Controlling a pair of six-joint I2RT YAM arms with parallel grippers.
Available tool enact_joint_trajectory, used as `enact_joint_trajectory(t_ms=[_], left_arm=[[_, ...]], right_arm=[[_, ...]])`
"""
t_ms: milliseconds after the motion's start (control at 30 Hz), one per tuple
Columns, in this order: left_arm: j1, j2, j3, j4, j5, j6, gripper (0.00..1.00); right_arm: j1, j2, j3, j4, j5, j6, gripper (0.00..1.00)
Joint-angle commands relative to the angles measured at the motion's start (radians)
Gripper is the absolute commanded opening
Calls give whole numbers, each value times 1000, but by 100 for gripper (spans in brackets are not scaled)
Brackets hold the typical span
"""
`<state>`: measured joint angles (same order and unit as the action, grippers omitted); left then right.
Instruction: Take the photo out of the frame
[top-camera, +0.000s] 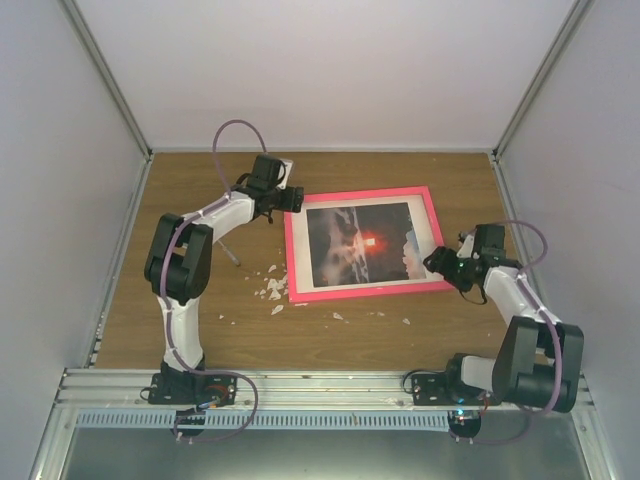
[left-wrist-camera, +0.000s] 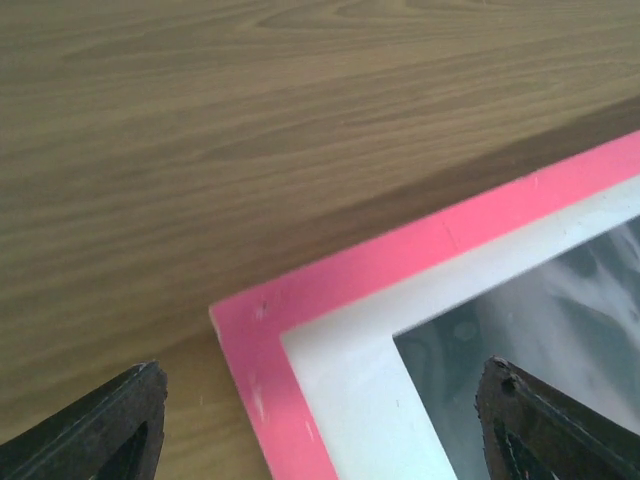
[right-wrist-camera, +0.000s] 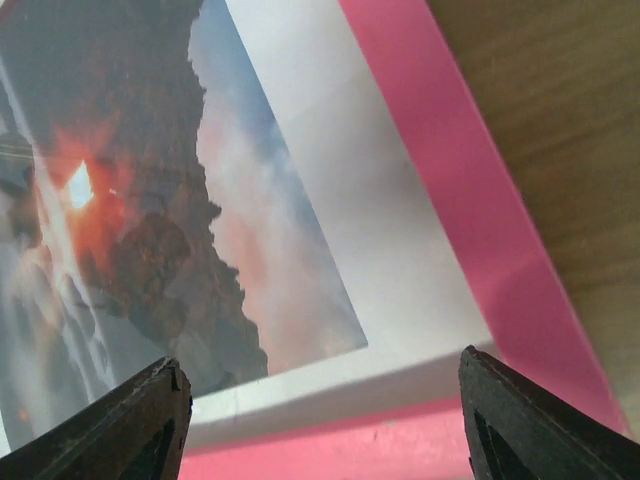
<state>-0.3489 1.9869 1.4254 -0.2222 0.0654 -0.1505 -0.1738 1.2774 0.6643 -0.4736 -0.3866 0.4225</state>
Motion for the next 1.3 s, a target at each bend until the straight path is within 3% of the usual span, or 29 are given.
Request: enact_joint_trajectory(t_ms=[0, 433, 667, 933, 1267], left_arm=[[-8, 80, 108, 4, -15, 140, 84], [-15, 239, 240, -83, 43, 213, 85], [-19, 266, 245, -130, 79, 204, 78], [-23, 268, 202, -193, 91, 163, 61], [-33, 135, 34, -258, 118, 7, 55]], right_arm=[[12, -73, -60, -31, -14, 50, 73], [13, -117, -167, -9, -25, 90, 69], [15, -69, -174, 66, -21, 96, 67], [14, 69, -103, 144, 10, 76, 58], [10, 305, 70, 160, 44, 10, 46]])
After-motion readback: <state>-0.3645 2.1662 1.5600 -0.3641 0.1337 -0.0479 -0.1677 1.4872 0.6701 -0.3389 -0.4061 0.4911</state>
